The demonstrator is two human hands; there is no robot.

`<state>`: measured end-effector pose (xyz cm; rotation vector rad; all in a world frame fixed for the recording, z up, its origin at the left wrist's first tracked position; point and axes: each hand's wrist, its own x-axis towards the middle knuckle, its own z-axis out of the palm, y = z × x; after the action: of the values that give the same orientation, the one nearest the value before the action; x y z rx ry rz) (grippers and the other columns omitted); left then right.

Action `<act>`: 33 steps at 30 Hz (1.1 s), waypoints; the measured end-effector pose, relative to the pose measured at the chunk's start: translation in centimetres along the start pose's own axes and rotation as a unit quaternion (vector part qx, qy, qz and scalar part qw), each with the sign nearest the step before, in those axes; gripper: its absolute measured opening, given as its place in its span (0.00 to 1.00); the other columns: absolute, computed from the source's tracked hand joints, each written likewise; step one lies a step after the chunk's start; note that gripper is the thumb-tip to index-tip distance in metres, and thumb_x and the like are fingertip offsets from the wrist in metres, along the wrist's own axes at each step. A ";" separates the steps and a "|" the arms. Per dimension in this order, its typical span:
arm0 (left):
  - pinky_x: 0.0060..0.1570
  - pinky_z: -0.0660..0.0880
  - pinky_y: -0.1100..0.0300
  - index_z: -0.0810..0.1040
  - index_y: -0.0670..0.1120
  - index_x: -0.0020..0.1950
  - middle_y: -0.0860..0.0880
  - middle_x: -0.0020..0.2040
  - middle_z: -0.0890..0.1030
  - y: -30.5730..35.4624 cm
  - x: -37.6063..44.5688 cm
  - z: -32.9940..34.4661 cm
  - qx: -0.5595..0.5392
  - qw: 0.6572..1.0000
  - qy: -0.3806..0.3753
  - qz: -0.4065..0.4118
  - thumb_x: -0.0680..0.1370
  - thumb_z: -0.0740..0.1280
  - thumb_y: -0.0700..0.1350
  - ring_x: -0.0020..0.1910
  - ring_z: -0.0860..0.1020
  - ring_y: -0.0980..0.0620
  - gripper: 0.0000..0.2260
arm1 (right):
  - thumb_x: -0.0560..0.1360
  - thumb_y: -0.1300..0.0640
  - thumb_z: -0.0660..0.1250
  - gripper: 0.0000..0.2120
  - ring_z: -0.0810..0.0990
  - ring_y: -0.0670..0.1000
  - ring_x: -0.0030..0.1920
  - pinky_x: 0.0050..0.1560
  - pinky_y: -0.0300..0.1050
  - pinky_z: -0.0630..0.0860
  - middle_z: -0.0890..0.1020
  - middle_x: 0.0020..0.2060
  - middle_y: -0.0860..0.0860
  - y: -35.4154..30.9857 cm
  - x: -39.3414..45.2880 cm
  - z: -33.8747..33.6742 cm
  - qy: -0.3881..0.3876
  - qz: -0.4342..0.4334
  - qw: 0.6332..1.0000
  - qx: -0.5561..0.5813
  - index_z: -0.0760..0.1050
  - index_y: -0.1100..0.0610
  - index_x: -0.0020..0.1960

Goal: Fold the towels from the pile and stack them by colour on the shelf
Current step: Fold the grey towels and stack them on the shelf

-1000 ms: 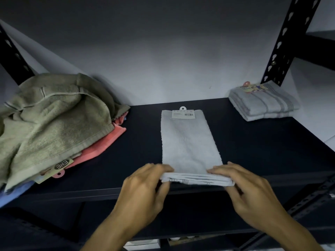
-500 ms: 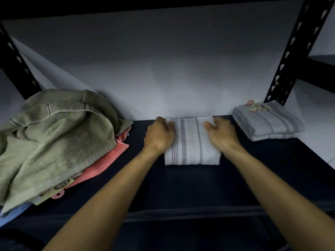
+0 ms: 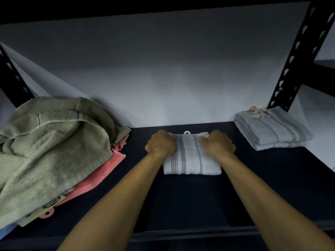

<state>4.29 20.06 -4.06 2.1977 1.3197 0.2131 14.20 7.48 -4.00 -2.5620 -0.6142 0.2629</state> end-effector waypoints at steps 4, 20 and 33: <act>0.47 0.78 0.55 0.80 0.39 0.48 0.44 0.49 0.82 0.1 1.6 -1.0 -0.148 0.985 -0.089 -0.032 0.76 0.71 0.44 0.46 0.81 0.47 0.07 | 0.72 0.45 0.73 0.20 0.78 0.53 0.45 0.44 0.45 0.75 0.77 0.41 0.51 0.2 1.5 -0.5 -0.055 0.027 0.994 0.096 0.72 0.60 0.47; 0.46 0.80 0.63 0.74 0.51 0.55 0.52 0.49 0.80 -0.5 -1.9 -5.1 -0.269 0.932 0.024 0.241 0.74 0.74 0.37 0.46 0.81 0.57 0.16 | 0.71 0.67 0.73 0.16 0.76 0.38 0.40 0.42 0.29 0.72 0.79 0.41 0.44 2.1 -0.7 -3.3 0.121 -0.244 0.873 0.404 0.71 0.48 0.42; 0.51 0.77 0.58 0.77 0.47 0.55 0.53 0.55 0.76 -10.6 -10.5 -1.5 0.098 0.822 0.055 0.559 0.68 0.72 0.37 0.54 0.77 0.53 0.17 | 0.58 0.75 0.65 0.25 0.76 0.48 0.44 0.38 0.39 0.71 0.76 0.43 0.45 9.8 -8.6 -0.6 0.095 -0.510 0.854 -0.041 0.65 0.50 0.44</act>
<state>-9.69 15.53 -7.00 2.9092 -0.0901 0.6558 10.48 -4.47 -7.77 -1.9315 -1.7812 -0.3844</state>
